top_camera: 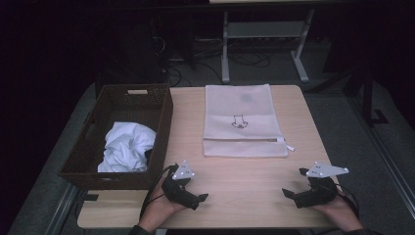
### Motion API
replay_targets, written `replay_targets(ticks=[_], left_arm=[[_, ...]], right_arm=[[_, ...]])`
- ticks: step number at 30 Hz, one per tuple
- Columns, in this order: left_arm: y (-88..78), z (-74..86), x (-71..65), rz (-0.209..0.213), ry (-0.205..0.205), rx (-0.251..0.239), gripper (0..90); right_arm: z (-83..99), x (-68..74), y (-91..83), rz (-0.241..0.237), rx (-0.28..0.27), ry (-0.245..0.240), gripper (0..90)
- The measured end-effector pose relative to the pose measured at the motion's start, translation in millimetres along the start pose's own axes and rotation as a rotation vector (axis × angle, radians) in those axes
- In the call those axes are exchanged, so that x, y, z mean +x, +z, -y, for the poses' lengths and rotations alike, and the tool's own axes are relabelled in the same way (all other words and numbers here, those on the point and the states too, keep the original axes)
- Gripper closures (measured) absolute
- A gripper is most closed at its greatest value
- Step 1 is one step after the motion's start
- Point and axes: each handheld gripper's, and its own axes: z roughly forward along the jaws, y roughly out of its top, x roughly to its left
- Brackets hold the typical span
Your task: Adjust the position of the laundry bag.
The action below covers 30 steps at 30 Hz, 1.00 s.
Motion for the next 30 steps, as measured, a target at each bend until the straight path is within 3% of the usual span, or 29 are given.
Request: replay_targets(ticks=[10,24,30], left_arm=[[1.7,0.4,6.3,0.011,-0.014,0.000,0.0],[4.5,2.9,9.3,0.025,0.003,0.001,0.0],[-0.1,4.0,10.8,0.008,-0.013,-0.020,0.0]], right_arm=[[1.0,-0.2,-0.3,-0.012,-0.005,0.002,0.0],[-6.1,3.0,5.0,-0.029,-0.007,-0.017,0.0],[-14.9,2.9,6.4,-0.026,-0.032,-0.019,0.0]])
